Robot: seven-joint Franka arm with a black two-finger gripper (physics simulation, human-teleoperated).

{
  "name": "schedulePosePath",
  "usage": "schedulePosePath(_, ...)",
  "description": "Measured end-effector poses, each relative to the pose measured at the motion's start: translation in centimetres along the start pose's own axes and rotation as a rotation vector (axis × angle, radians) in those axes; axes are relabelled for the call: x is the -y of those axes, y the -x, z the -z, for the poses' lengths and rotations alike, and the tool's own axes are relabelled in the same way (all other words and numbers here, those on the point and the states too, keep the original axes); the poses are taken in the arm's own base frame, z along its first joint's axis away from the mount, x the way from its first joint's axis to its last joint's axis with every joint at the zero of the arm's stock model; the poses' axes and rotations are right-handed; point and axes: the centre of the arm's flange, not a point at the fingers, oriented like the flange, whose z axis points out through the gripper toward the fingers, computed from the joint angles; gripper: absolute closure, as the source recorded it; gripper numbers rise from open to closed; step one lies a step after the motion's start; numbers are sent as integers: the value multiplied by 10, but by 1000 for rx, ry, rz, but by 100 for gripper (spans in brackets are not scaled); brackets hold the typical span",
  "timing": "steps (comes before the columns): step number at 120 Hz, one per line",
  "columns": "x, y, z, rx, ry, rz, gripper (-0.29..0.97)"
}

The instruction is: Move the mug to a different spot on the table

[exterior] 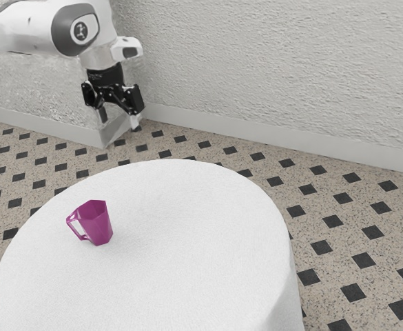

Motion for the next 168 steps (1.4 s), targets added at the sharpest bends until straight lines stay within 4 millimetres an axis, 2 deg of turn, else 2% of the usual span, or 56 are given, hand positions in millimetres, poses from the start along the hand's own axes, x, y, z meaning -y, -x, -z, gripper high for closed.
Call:
schedulePosePath(6,-1,3,16,-12,1,-4,1)
schedulePosePath(18,3,13,35,-12,3,-3,1)
schedulePosePath(26,5,30,46,-8,12,-6,1)
schedulePosePath(36,9,84,51,21,38,-18,1)
schedulePosePath(47,64,169,46,41,67,68,2)
schedulePosePath(56,85,235,35,26,64,97,1)
schedulePosePath(61,97,259,19,26,69,97,1)
schedulePosePath(66,110,271,8,17,79,74,1)
schedulePosePath(74,137,273,-18,25,103,35,1)
schedulePosePath(84,163,262,-49,42,91,-10,1)
schedulePosePath(98,183,251,-82,47,40,-27,1)
schedulePosePath(113,182,251,-104,33,3,-104,1)
schedulePosePath(139,189,225,-174,62,-9,-230,1)
schedulePosePath(168,203,216,-192,18,-39,-278,1)
